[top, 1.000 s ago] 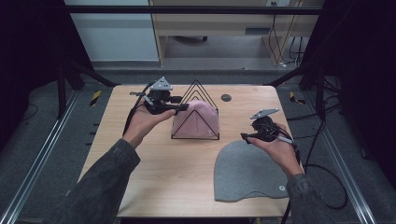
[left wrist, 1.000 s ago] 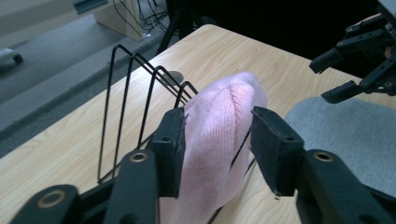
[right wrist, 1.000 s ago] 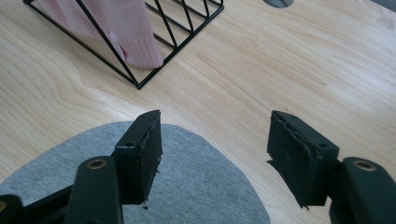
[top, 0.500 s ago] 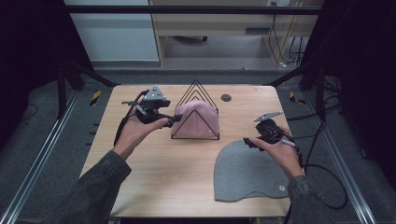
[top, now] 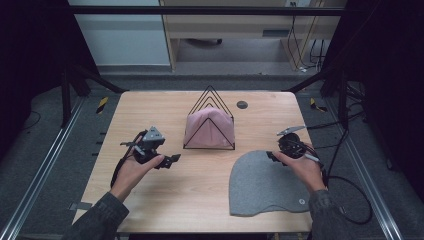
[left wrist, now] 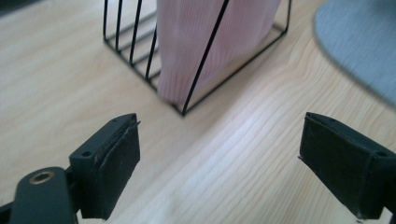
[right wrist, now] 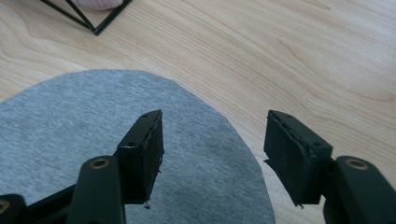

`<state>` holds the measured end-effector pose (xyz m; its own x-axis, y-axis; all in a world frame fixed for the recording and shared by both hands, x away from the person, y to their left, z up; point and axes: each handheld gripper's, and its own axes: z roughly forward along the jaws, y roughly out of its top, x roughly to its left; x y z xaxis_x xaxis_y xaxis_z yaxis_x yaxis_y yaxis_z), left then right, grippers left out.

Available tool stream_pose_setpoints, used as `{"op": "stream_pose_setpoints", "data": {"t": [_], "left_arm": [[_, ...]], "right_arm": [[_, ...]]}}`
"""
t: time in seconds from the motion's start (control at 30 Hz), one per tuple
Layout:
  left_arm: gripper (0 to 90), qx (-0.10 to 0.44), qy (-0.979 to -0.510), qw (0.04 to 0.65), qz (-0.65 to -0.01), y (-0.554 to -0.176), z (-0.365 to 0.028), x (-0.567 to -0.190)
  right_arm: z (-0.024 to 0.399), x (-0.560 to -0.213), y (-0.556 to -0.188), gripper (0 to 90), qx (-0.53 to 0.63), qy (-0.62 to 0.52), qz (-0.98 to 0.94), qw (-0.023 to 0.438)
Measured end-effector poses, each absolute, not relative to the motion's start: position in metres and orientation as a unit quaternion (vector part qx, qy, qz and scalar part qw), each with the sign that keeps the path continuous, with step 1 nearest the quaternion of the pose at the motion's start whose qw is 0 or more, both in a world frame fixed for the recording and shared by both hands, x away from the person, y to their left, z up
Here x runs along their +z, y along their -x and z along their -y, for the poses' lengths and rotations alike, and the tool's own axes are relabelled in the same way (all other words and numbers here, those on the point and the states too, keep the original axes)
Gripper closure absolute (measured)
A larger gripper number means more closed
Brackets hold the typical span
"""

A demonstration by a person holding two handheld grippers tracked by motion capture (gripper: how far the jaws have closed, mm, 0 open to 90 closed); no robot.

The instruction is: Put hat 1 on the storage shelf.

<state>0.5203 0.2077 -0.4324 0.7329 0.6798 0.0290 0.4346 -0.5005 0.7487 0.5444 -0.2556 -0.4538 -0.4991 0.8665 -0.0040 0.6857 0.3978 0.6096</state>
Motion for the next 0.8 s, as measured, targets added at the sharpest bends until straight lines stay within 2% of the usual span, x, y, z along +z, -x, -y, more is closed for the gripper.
{"op": "stream_pose_setpoints", "data": {"t": [0.27,0.43,0.8], "left_arm": [[11.4,0.166,-0.864,0.341,-0.332,-0.498,-0.225,-0.454],[11.2,0.172,-0.855,0.335,-0.355,-0.483,-0.243,-0.459],[11.3,0.172,-0.844,0.341,-0.375,-0.485,-0.251,-0.46]], "right_arm": [[0.263,-0.456,-0.543,40.6,0.281,-0.482,-0.813,0.165],[0.264,-0.458,-0.542,39.6,0.28,-0.485,-0.813,0.163],[0.262,-0.469,-0.548,36.2,0.26,-0.486,-0.82,0.156]]}}
